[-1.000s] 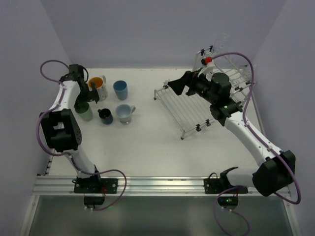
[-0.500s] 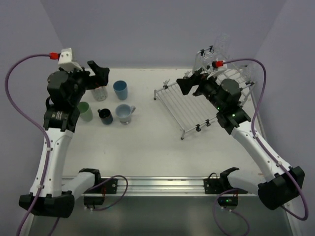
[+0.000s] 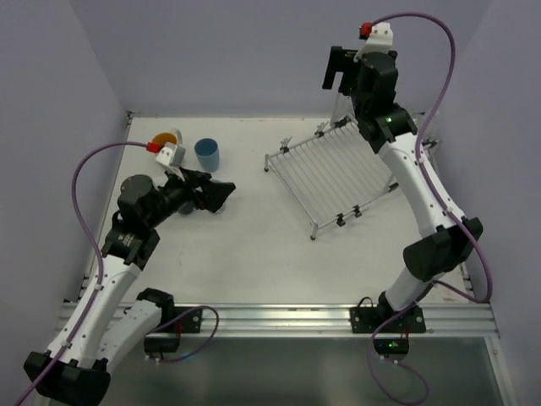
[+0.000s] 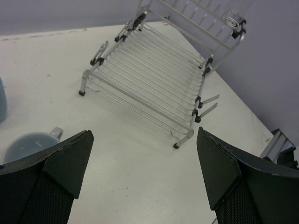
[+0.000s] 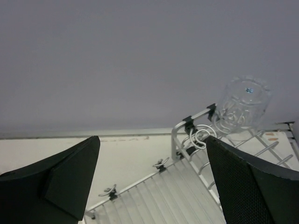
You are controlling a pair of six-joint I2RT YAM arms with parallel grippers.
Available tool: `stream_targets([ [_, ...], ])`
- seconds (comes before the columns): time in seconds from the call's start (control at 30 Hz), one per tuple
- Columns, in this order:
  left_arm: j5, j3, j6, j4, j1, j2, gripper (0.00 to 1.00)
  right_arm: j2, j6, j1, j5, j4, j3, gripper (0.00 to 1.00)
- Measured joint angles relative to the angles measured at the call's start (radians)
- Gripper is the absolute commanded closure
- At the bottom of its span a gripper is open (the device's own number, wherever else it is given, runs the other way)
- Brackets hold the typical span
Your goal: Unload the cups from the dish rack
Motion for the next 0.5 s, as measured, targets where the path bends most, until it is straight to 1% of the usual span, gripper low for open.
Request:
stream_targets([
  [0.07, 0.007, -0.011, 0.018, 0.01, -0.039, 0.0, 0.0, 0.084, -0.019, -0.022, 0.043, -0.068, 0.117, 0.01],
  [0.17, 0.007, -0.026, 0.046, 0.042, -0.088, -0.002, 0.0, 0.177, -0.034, -0.057, 0.08, -0.14, 0.232, 0.01],
  [0.33, -0.001, -0.037, 0.075, 0.072, -0.127, 0.014, 0.0, 0.298, -0.044, -0.133, 0.11, -0.223, 0.352, 0.01],
  [0.5, -0.001, -0.039, 0.083, 0.085, -0.144, 0.06, 0.0, 0.402, -0.044, -0.208, 0.114, -0.263, 0.487, 0.01],
])
